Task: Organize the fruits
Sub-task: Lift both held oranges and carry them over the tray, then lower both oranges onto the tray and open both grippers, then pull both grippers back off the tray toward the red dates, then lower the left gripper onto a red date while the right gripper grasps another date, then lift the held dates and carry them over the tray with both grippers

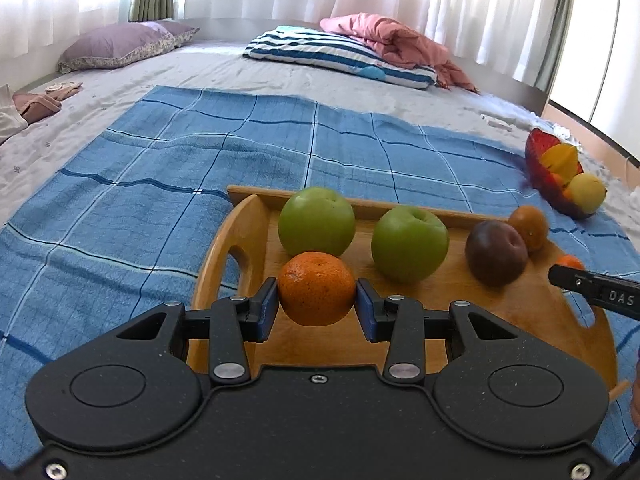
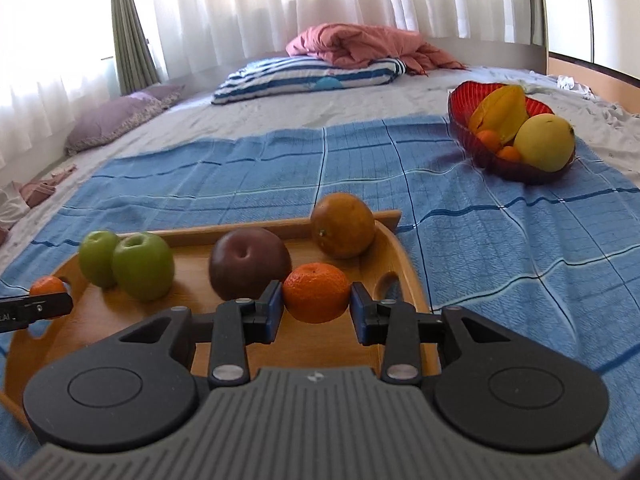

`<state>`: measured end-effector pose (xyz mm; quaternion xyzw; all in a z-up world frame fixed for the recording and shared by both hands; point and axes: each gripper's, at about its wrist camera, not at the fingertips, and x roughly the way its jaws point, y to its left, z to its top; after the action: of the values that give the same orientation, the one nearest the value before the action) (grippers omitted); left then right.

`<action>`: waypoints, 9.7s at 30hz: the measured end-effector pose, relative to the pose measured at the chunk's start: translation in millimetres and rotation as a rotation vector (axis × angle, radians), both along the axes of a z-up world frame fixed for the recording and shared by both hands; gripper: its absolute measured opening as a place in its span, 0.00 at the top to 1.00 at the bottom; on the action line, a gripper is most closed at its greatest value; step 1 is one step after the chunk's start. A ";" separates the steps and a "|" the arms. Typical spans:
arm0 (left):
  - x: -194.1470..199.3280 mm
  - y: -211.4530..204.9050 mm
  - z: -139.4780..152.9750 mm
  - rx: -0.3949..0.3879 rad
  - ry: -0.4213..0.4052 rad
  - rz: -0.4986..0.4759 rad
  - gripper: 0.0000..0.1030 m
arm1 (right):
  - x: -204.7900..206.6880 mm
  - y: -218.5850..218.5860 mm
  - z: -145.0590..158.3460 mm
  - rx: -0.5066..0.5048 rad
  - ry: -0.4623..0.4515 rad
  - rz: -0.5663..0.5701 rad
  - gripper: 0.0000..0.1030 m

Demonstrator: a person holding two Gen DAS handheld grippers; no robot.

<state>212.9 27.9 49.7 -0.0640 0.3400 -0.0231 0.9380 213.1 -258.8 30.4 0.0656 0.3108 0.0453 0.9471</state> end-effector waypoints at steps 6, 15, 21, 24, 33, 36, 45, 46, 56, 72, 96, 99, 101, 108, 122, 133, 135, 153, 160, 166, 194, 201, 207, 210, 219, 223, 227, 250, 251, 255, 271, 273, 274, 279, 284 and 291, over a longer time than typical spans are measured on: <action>15.1 -6.3 -3.6 0.011 0.005 -0.009 0.62 | 13.7 6.8 -5.7 -0.049 0.018 -0.017 0.60; 28.4 -10.4 -13.8 0.024 0.025 -0.002 0.62 | 24.1 10.7 -12.1 -0.100 0.055 -0.048 0.60; 30.6 -11.0 -16.7 0.028 0.030 -0.006 0.62 | 25.7 12.8 -15.1 -0.120 0.060 -0.044 0.60; 31.9 -11.8 -18.9 0.030 0.039 -0.004 0.62 | 25.9 13.6 -16.3 -0.118 0.063 -0.041 0.60; 33.5 -12.0 -23.0 0.034 0.047 -0.002 0.62 | 25.3 16.3 -19.3 -0.134 0.062 -0.030 0.60; 33.8 -11.9 -23.9 0.040 0.045 -0.003 0.62 | 25.3 16.4 -19.1 -0.134 0.062 -0.029 0.56; 32.2 -13.9 -21.7 0.060 0.030 0.015 0.55 | 23.5 11.4 -19.6 -0.105 0.060 -0.034 0.44; 31.6 -13.9 -21.1 0.063 0.027 0.015 0.54 | 22.9 11.3 -19.1 -0.104 0.058 -0.033 0.42; 12.6 -16.2 -11.5 0.062 -0.002 -0.014 0.24 | 8.0 10.7 -11.5 -0.092 0.017 -0.009 0.24; -49.0 -21.9 0.3 0.041 -0.055 -0.062 0.07 | -48.5 9.5 -3.2 -0.080 -0.050 0.027 0.13; -115.1 -34.7 -0.8 0.053 -0.073 -0.143 0.00 | -125.5 20.5 -2.7 -0.166 -0.182 0.085 0.00; -121.4 -35.5 -3.8 0.048 -0.066 -0.151 0.00 | -131.7 20.9 -6.1 -0.164 -0.181 0.080 0.00; -125.3 -37.1 -7.0 0.045 -0.058 -0.156 0.00 | -135.0 20.9 -8.5 -0.160 -0.179 0.076 0.00; -137.8 -47.6 -16.4 0.053 -0.047 -0.187 0.00 | -143.2 18.5 -17.2 -0.124 -0.160 0.050 0.00; -149.5 -59.7 -29.9 0.073 -0.026 -0.215 0.00 | -158.7 19.1 -33.9 -0.156 -0.152 0.033 0.00; -153.1 -63.5 -38.5 0.050 -0.006 -0.232 0.05 | -162.4 9.8 -45.5 -0.099 -0.158 0.023 0.00; -154.5 -66.0 -37.8 0.060 -0.013 -0.237 0.09 | -161.0 5.9 -48.1 -0.067 -0.153 0.016 0.00; -164.5 -80.3 -31.8 0.009 0.017 -0.327 0.73 | -175.5 8.9 -50.2 -0.023 -0.164 0.013 0.00; -167.4 -77.7 -30.1 0.009 0.015 -0.319 0.78 | -186.7 17.5 -52.3 0.003 -0.160 0.037 0.01; -164.2 -76.0 -29.5 0.019 0.007 -0.303 0.78 | -194.5 30.1 -53.9 -0.070 -0.162 0.064 0.12; -150.1 -95.6 -30.3 -0.013 0.000 -0.303 0.83 | -207.9 44.1 -51.2 -0.076 -0.188 0.075 0.63; -153.8 -92.8 -27.5 0.019 -0.021 -0.287 0.84 | -210.8 47.3 -48.2 -0.084 -0.182 0.076 0.75; -158.1 -91.4 -29.2 0.027 -0.020 -0.285 0.84 | -212.5 48.2 -44.7 -0.084 -0.186 0.075 0.76; -161.1 -89.9 -27.9 0.028 -0.026 -0.282 0.84 | -214.3 49.3 -42.6 -0.096 -0.198 0.071 0.76; -165.9 -75.0 -17.3 0.033 -0.071 -0.212 0.84 | -211.4 43.0 -33.7 -0.094 -0.223 0.044 0.76; -167.9 -68.2 -9.5 0.044 -0.098 -0.195 0.84 | -208.4 40.9 -29.8 -0.097 -0.232 0.036 0.76; -162.6 -57.5 1.2 0.058 -0.125 -0.159 0.84 | -201.4 37.7 -23.0 -0.107 -0.249 0.018 0.76; -86.6 1.1 4.3 0.032 -0.115 -0.020 0.84 | -91.3 3.3 -9.7 -0.041 -0.158 -0.097 0.75; -84.2 1.1 2.7 0.032 -0.111 -0.020 0.84 | -87.6 3.5 -10.6 -0.043 -0.154 -0.098 0.75; -73.5 2.5 -4.8 0.018 -0.088 -0.015 0.84 | -75.6 4.9 -15.3 -0.059 -0.135 -0.093 0.75; -57.7 1.2 -22.3 0.027 -0.054 -0.012 0.84 | -61.0 10.7 -25.8 -0.087 -0.085 -0.098 0.75; -56.1 1.7 -23.9 0.028 -0.051 -0.012 0.84 | -60.4 10.9 -27.0 -0.092 -0.077 -0.101 0.75; -55.5 1.9 -24.9 0.028 -0.049 -0.011 0.84 | -60.0 11.1 -27.6 -0.094 -0.073 -0.103 0.75; -54.7 2.4 -27.1 0.030 -0.048 -0.012 0.84 | -60.6 11.9 -28.9 -0.102 -0.069 -0.101 0.75; -53.6 3.2 -30.5 0.026 -0.034 -0.008 0.84 | -60.6 14.8 -30.5 -0.110 -0.066 -0.095 0.74; -55.1 2.5 -30.8 0.034 -0.039 -0.010 0.84 | -59.0 14.8 -30.6 -0.114 -0.061 -0.090 0.71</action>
<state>157.9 30.4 18.8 -0.0458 0.3221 -0.0231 0.9453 154.1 -244.0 -0.3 0.0242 0.2805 -0.0133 0.9595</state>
